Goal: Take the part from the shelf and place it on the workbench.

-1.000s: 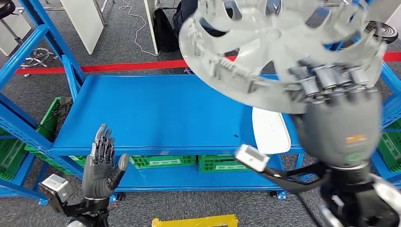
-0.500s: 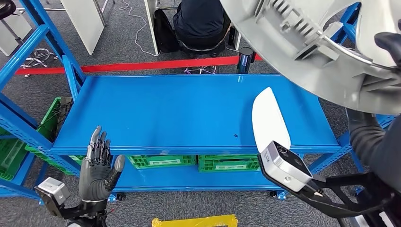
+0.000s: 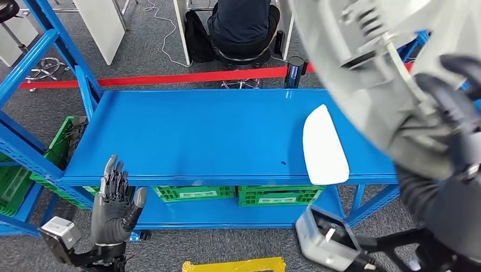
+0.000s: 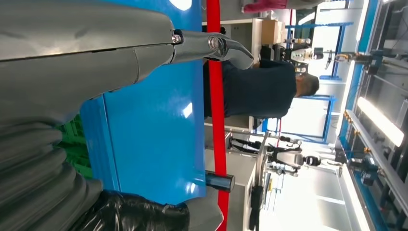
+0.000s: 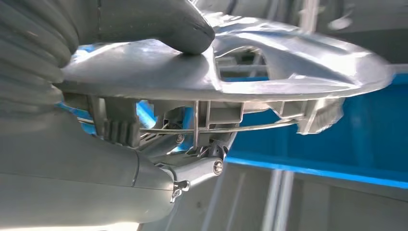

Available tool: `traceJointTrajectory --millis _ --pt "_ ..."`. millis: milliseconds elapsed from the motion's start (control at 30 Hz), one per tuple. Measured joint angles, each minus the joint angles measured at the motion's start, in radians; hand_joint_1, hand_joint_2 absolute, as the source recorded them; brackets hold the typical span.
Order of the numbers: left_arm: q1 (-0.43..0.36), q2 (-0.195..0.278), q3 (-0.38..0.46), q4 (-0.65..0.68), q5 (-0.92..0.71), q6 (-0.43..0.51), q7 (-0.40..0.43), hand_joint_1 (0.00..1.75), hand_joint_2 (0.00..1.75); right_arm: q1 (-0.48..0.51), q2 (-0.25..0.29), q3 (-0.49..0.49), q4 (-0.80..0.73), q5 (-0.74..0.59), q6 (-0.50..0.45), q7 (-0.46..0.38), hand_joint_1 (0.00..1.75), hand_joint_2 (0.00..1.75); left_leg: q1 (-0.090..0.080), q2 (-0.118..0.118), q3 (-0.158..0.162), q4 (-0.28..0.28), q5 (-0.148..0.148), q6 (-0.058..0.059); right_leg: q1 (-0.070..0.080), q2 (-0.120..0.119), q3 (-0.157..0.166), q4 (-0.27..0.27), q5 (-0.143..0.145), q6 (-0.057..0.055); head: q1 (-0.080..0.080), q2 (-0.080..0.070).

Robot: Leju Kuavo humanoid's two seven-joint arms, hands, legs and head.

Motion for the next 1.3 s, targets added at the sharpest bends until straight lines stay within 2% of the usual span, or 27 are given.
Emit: traceJointTrajectory --millis 133,267,333,433,833,967,1167,1300 --pt "0.004 0.000 0.000 -0.005 0.003 0.018 -0.003 0.00 1.75 0.135 0.036 -0.022 -0.004 0.000 -0.098 -0.092 1.75 1.75 0.000 -0.001 0.000 0.000 0.000 0.000 0.000 0.000 0.000 0.000 0.000 0.000 0.000 0.000" --pt "0.016 0.001 0.000 -0.013 0.002 0.044 -0.001 0.00 1.75 0.370 0.121 -0.087 -0.004 0.001 -0.250 -0.255 1.75 1.75 0.001 -0.002 -0.001 0.000 -0.001 -0.001 0.001 -0.002 0.000 0.000 -0.001 0.000 0.001 0.000" --pt "0.020 0.002 0.000 -0.017 0.001 0.052 0.000 0.00 1.75 0.457 0.164 -0.116 -0.004 0.001 -0.283 -0.283 1.75 1.75 0.001 -0.002 -0.001 -0.001 -0.001 -0.001 0.001 -0.001 0.000 0.000 -0.002 0.000 0.000 0.000" --pt "0.021 0.002 0.000 -0.024 0.000 0.055 0.000 0.00 1.75 0.531 0.211 -0.140 -0.004 0.001 -0.295 -0.292 1.75 1.75 0.001 -0.001 -0.001 -0.001 -0.002 -0.001 0.001 -0.001 -0.001 0.000 -0.002 0.000 0.000 0.000" --pt "0.034 0.012 0.001 -0.036 -0.002 0.076 0.014 0.00 1.75 0.659 0.310 -0.176 -0.007 0.001 -0.362 -0.280 1.75 1.75 0.001 -0.001 0.000 -0.001 -0.001 -0.001 0.000 -0.001 0.000 0.000 -0.002 -0.001 0.001 0.000" --pt "0.037 0.019 0.001 -0.047 -0.004 0.089 0.026 0.00 1.75 0.685 0.322 -0.176 -0.007 0.001 -0.394 -0.251 1.75 1.75 0.001 -0.001 0.000 -0.001 -0.001 -0.001 0.000 -0.001 -0.001 0.000 -0.002 -0.001 0.000 0.000" --pt "0.037 0.027 0.001 -0.058 -0.008 0.100 0.035 0.00 1.75 0.692 0.327 -0.171 -0.007 0.001 -0.390 -0.238 1.75 1.75 0.001 -0.001 0.000 -0.001 -0.001 -0.001 0.001 -0.001 -0.001 0.000 -0.002 -0.001 0.001 0.000" --pt "0.038 0.033 0.001 -0.068 -0.013 0.114 0.041 0.00 1.75 0.704 0.328 -0.154 -0.007 0.001 -0.402 -0.192 1.75 1.75 0.001 -0.001 0.000 -0.001 -0.001 -0.001 0.000 -0.001 0.000 0.000 -0.002 -0.001 0.001 0.000"
